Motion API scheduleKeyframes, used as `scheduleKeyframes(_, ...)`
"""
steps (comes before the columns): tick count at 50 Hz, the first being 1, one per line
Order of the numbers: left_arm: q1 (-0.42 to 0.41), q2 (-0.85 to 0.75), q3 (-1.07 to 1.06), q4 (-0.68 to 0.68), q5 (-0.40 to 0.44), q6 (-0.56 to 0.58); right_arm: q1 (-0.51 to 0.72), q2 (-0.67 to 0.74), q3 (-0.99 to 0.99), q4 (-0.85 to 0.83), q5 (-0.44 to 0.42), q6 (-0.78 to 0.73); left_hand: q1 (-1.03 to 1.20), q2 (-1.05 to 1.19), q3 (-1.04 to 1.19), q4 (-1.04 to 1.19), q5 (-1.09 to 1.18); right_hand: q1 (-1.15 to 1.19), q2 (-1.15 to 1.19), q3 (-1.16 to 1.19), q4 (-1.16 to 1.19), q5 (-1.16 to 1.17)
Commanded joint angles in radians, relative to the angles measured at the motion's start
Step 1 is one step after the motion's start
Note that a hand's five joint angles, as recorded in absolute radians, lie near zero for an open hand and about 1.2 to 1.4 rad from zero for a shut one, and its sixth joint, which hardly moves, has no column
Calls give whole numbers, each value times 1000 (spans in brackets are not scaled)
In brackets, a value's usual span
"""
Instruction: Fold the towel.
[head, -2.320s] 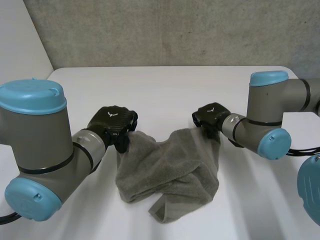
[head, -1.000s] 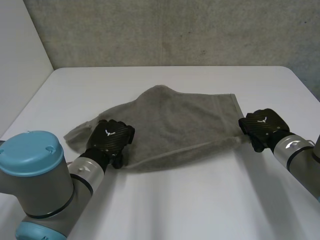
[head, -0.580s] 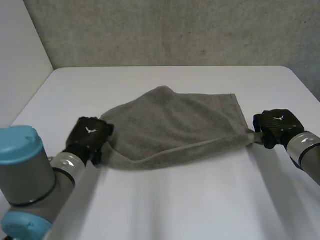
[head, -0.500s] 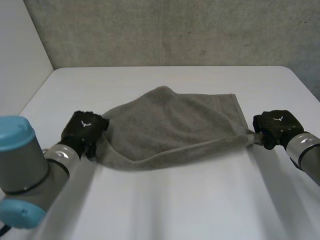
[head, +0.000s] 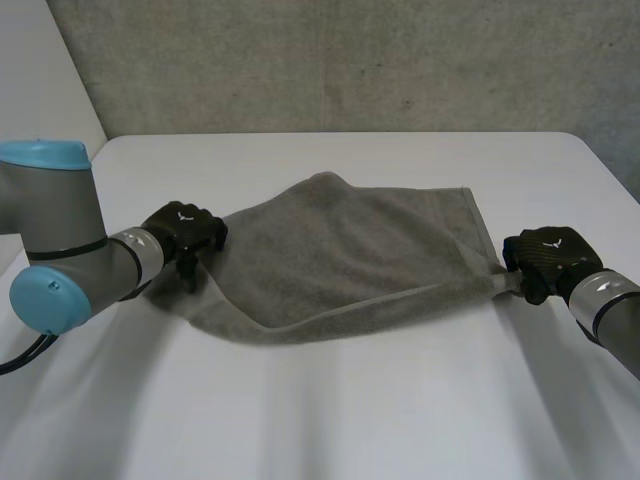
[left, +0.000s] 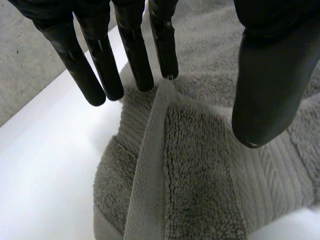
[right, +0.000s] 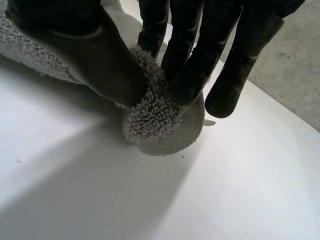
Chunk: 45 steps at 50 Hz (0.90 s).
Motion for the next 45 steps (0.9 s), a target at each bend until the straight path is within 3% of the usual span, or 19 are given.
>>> scheduleKeyframes(1,0,-8,-11,11,-55,29,0,1,0,0,0,0,33,31,32,31,-141,80,88,63,57,68)
scheduleKeyframes(7,-2,-9,-27,14,-126,32,0,6,-3,-2,0,-2,84,82,82,81,-91,80,88,63,57,68)
scheduleKeyframes(16,-2,-11,-42,17,-140,32,0,16,-3,0,0,-2,113,111,112,110,-61,80,88,63,57,68)
scheduleKeyframes(18,-2,-8,-45,16,-140,30,0,15,-3,0,0,-2,242,240,241,240,68,80,88,63,57,68)
scheduleKeyframes(19,-5,-3,-50,16,-138,30,0,15,-4,0,0,-2,448,446,447,446,274,80,88,63,57,68)
scheduleKeyframes(20,-5,-3,-50,16,-138,30,0,15,-5,0,0,-2,451,448,449,448,276,80,88,63,57,68)
scheduleKeyframes(21,-8,7,-56,17,-137,27,-1,15,-6,2,-2,0,730,727,728,727,555,80,88,63,57,68)
scheduleKeyframes(26,-20,101,-69,22,-135,0,-3,-30,-18,14,6,11,744,742,742,741,570,80,88,63,57,68)
scheduleKeyframes(30,-34,182,-105,63,-135,-60,0,-156,-38,41,6,17,744,742,742,741,570,80,88,63,57,68)
scheduleKeyframes(32,-40,321,-147,124,-140,-167,2,-288,-102,119,4,40,744,742,742,741,570,80,88,63,57,68)
scheduleKeyframes(36,-31,479,-190,154,-140,-278,-5,-355,-222,261,1,54,744,742,742,741,570,80,88,63,57,68)
scheduleKeyframes(42,-22,688,-264,155,-141,-416,-5,-375,-426,545,-16,23,744,742,742,741,570,80,88,63,57,68)
scheduleKeyframes(45,-17,721,-299,155,-143,-436,-5,-361,-521,684,-28,-74,744,742,742,741,570,80,88,63,57,68)
